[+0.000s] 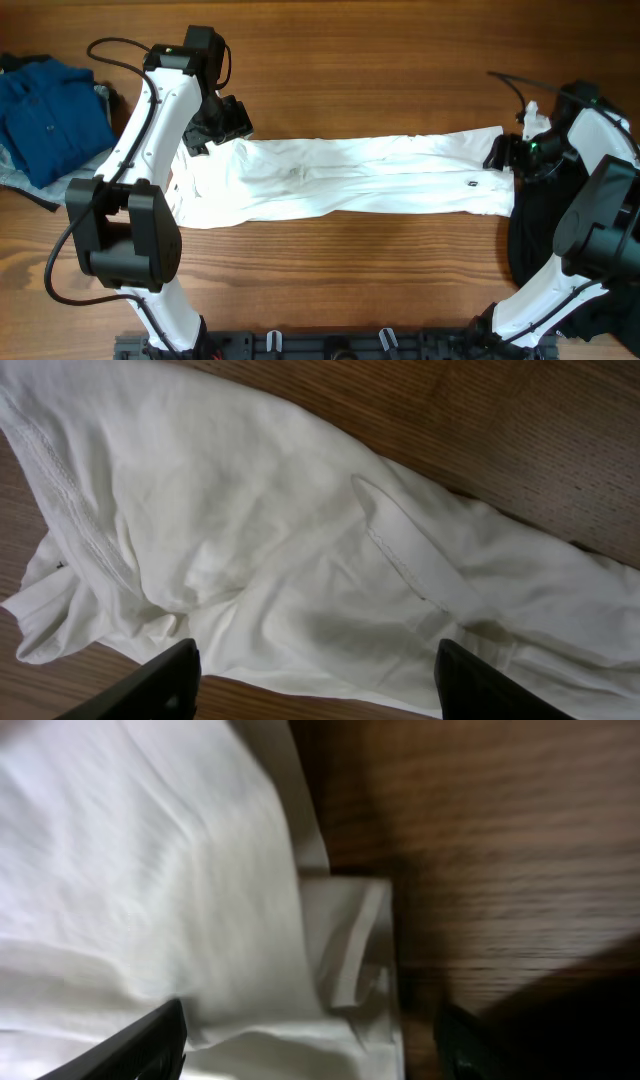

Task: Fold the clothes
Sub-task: 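Grasp the strip's right end with the right gripper and fold it leftward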

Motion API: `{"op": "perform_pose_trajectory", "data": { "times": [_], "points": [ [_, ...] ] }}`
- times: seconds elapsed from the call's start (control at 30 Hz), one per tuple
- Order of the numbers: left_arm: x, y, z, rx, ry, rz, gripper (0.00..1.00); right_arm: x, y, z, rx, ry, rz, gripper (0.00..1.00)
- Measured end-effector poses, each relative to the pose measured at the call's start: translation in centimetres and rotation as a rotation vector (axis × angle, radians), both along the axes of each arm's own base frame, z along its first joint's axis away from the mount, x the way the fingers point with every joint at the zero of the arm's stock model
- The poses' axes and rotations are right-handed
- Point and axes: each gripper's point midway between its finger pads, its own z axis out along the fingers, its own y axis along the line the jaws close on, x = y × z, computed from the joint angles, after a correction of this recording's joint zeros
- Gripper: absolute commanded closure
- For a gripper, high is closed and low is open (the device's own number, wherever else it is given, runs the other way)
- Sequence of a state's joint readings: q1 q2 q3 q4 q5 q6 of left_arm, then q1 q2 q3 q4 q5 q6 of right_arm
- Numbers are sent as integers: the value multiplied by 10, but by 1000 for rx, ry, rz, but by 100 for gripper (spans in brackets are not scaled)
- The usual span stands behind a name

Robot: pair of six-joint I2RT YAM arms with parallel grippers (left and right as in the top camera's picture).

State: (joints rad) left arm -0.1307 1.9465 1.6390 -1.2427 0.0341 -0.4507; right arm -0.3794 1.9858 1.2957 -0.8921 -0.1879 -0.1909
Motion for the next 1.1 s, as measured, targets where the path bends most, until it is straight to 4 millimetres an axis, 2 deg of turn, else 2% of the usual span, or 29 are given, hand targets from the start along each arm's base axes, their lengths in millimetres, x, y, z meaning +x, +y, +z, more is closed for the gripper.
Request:
{"op": "perform_pose_trajectory", "data": {
  "times": [0.03,0.07,0.13,0.17,0.2,0.4,0.5,0.6,0.63,0.7,0.8,0.83,0.97,1.0,1.1],
  "points": [
    [0,0,0,0,0,0,24,0,1,0,-1,-13,1,27],
    [0,0,0,0,0,0,24,-1,1,0,-4,-20,1,37],
    [0,0,0,0,0,0,24,0,3,-1,1,-27,-2,67],
    [0,0,0,0,0,0,24,0,5,-1,6,-28,-2,86],
    [0,0,0,0,1,0,24,-1,8,-2,9,-24,4,96],
    [-3,0,0,2,14,-3,28,-2,13,-4,19,-16,0,96],
    [-8,4,0,4,33,-11,29,-3,8,4,-2,16,-40,96],
    [-10,23,0,5,51,35,29,17,-3,40,-33,-6,-74,96],
    [-10,33,0,5,54,61,29,22,-4,55,-39,-17,-73,96],
    [-9,45,0,4,52,95,29,24,1,69,-39,-17,-57,96],
    [-9,52,0,3,51,115,29,27,32,76,-27,-16,22,96],
    [-9,52,0,3,50,113,28,31,61,77,-9,-17,82,96],
    [-9,52,0,3,51,113,28,36,136,78,16,-26,208,96],
    [-9,52,0,3,50,113,28,36,165,78,24,-35,249,95],
    [-9,52,0,3,51,113,28,32,219,79,37,-54,317,96]
  ]
}}
